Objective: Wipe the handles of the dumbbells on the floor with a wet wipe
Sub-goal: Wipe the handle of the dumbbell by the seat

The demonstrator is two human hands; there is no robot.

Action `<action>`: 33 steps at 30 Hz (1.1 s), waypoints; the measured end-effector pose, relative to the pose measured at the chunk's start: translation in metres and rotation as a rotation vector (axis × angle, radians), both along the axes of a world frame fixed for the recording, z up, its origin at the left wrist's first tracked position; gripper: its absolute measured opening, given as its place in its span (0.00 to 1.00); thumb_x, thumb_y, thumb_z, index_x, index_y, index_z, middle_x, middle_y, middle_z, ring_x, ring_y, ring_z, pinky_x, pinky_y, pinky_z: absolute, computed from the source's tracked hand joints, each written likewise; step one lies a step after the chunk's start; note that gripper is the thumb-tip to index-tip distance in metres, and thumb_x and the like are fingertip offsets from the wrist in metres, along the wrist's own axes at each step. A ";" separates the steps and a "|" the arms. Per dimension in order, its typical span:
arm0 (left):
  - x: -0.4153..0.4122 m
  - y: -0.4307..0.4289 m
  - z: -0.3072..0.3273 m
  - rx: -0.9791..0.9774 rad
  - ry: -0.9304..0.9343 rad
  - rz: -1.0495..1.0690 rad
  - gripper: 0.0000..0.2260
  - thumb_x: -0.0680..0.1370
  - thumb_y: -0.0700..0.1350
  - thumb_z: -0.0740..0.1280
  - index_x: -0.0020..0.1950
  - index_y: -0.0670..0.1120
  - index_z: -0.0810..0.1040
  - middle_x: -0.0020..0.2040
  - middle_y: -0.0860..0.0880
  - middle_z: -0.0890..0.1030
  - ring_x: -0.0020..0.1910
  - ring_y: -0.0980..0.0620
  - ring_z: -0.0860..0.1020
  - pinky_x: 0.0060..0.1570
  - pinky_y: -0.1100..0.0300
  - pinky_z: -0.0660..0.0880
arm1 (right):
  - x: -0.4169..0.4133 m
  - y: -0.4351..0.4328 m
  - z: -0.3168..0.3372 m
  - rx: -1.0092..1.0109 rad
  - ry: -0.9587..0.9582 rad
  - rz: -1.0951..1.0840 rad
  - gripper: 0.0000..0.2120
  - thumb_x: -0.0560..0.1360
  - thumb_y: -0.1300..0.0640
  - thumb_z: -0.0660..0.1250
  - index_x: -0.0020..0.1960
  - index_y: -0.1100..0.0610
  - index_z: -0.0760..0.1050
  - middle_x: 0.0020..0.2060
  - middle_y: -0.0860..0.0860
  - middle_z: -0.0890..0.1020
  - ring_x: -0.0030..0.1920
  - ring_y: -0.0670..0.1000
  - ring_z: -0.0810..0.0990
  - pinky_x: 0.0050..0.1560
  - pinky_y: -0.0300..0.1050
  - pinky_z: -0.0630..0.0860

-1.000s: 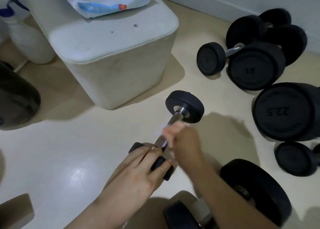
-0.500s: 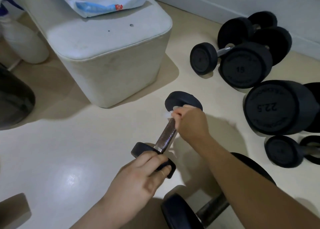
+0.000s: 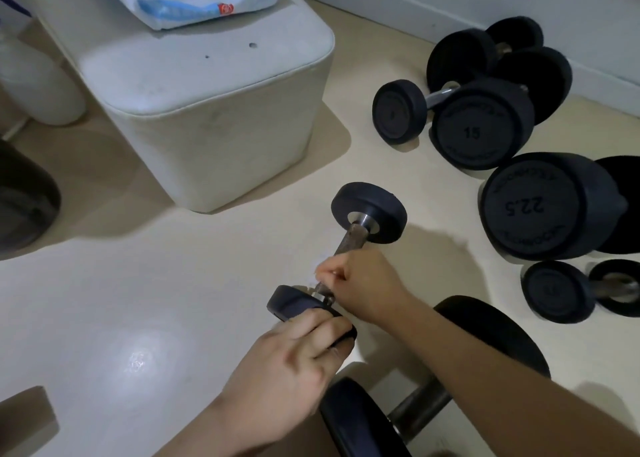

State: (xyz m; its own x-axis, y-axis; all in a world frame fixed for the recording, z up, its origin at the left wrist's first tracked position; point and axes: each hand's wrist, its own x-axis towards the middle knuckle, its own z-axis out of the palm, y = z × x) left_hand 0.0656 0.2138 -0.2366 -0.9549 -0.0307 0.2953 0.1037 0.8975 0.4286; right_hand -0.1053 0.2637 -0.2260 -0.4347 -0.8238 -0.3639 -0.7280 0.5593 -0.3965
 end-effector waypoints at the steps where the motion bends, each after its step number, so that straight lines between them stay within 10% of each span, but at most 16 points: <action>1: 0.000 0.001 0.000 -0.016 -0.001 -0.014 0.10 0.73 0.41 0.70 0.54 0.46 0.83 0.57 0.51 0.80 0.53 0.49 0.78 0.47 0.59 0.76 | -0.013 -0.002 0.000 0.023 0.040 -0.026 0.11 0.73 0.60 0.62 0.32 0.54 0.73 0.29 0.48 0.78 0.32 0.50 0.73 0.32 0.44 0.68; 4: 0.000 0.007 0.001 -0.057 -0.013 -0.044 0.11 0.71 0.40 0.69 0.53 0.46 0.82 0.58 0.50 0.79 0.54 0.50 0.76 0.52 0.62 0.70 | -0.049 -0.004 -0.003 -0.099 0.243 -0.274 0.10 0.76 0.57 0.61 0.42 0.54 0.80 0.50 0.46 0.84 0.45 0.52 0.80 0.41 0.41 0.73; 9: -0.003 0.009 0.001 -0.012 -0.001 -0.066 0.11 0.70 0.40 0.69 0.52 0.45 0.83 0.56 0.50 0.80 0.54 0.50 0.77 0.54 0.63 0.69 | 0.006 0.008 0.001 -0.041 -0.168 -0.027 0.12 0.72 0.61 0.63 0.30 0.56 0.70 0.27 0.48 0.76 0.31 0.46 0.71 0.35 0.48 0.72; 13: -0.002 0.013 0.003 -0.021 -0.036 -0.056 0.11 0.71 0.41 0.65 0.51 0.46 0.82 0.57 0.52 0.79 0.55 0.51 0.76 0.49 0.63 0.71 | -0.049 -0.001 -0.001 -0.165 0.073 -0.353 0.10 0.76 0.58 0.63 0.48 0.49 0.83 0.48 0.47 0.85 0.50 0.49 0.81 0.53 0.44 0.75; 18: -0.002 0.008 0.005 0.039 -0.036 -0.059 0.10 0.69 0.41 0.68 0.50 0.47 0.82 0.56 0.51 0.79 0.53 0.51 0.76 0.50 0.62 0.71 | 0.007 0.009 -0.005 -0.070 -0.211 -0.168 0.11 0.76 0.61 0.61 0.45 0.49 0.82 0.29 0.39 0.79 0.36 0.39 0.77 0.42 0.35 0.72; 24: -0.001 0.006 0.004 0.070 -0.028 -0.030 0.10 0.73 0.40 0.64 0.50 0.45 0.82 0.56 0.51 0.78 0.52 0.50 0.76 0.48 0.59 0.75 | -0.035 0.001 -0.013 -0.365 -0.156 -0.556 0.09 0.75 0.60 0.65 0.43 0.53 0.83 0.40 0.43 0.84 0.38 0.42 0.79 0.44 0.39 0.74; 29: 0.001 -0.002 0.006 0.187 0.001 0.013 0.08 0.75 0.39 0.64 0.51 0.45 0.81 0.56 0.52 0.79 0.53 0.49 0.76 0.46 0.58 0.75 | -0.002 0.007 -0.005 -0.118 -0.439 -0.220 0.07 0.74 0.62 0.66 0.40 0.58 0.82 0.26 0.40 0.79 0.28 0.37 0.75 0.35 0.31 0.71; 33: 0.005 -0.007 0.003 0.292 0.018 0.066 0.11 0.73 0.37 0.65 0.52 0.46 0.81 0.57 0.53 0.78 0.55 0.50 0.75 0.50 0.58 0.74 | -0.045 -0.011 -0.007 -0.368 -0.349 -0.585 0.09 0.75 0.61 0.65 0.39 0.57 0.82 0.26 0.49 0.77 0.26 0.44 0.73 0.32 0.40 0.73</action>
